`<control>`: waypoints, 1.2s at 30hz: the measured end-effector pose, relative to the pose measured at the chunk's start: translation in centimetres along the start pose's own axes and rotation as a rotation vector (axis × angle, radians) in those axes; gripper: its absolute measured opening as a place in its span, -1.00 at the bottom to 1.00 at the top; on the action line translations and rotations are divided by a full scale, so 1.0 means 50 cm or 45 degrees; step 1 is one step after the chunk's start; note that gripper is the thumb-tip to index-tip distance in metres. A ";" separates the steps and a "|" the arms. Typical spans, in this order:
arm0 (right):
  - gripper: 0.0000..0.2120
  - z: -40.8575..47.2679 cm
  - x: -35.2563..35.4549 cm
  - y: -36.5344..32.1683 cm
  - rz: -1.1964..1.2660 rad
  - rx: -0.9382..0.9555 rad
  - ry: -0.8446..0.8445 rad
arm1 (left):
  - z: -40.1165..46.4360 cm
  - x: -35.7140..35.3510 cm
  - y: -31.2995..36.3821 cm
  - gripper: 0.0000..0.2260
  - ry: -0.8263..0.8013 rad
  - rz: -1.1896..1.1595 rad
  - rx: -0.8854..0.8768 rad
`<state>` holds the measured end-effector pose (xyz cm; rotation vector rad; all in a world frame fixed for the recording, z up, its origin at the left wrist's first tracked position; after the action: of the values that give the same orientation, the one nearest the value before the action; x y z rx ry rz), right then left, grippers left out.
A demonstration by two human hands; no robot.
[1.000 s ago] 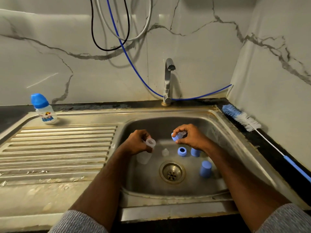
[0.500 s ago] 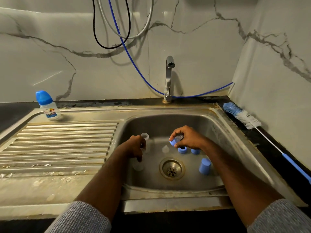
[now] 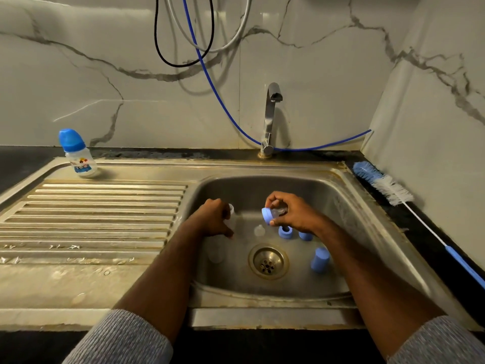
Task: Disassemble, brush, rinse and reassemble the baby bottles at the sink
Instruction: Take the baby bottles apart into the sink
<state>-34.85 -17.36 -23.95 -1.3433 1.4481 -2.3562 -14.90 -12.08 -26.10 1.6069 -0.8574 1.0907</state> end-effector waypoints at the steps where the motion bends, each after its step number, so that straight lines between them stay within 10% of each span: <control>1: -0.61 0.002 0.002 -0.002 0.024 0.009 0.033 | -0.001 0.016 0.012 -0.58 0.074 -0.116 -0.039; 12: -0.74 0.007 0.014 -0.019 0.559 -0.021 0.324 | -0.030 0.028 0.112 -0.52 -0.022 -1.087 -0.273; 36: -0.89 0.002 0.059 -0.082 0.191 0.185 0.555 | -0.034 0.029 0.129 -0.67 -0.323 -1.465 -0.327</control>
<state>-35.12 -16.53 -18.96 -0.6867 1.3702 -2.6980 -20.64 -12.25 -22.41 1.6369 -0.1013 -0.0354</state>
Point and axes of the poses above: each hand's wrist, its own z-axis towards the middle knuckle, its own x-axis out of the back of the hand, y = z × x, the point moved 9 cm from there along z, towards the middle knuckle, and after that the axes turned 11 degrees about x, right-handed, at the moved point
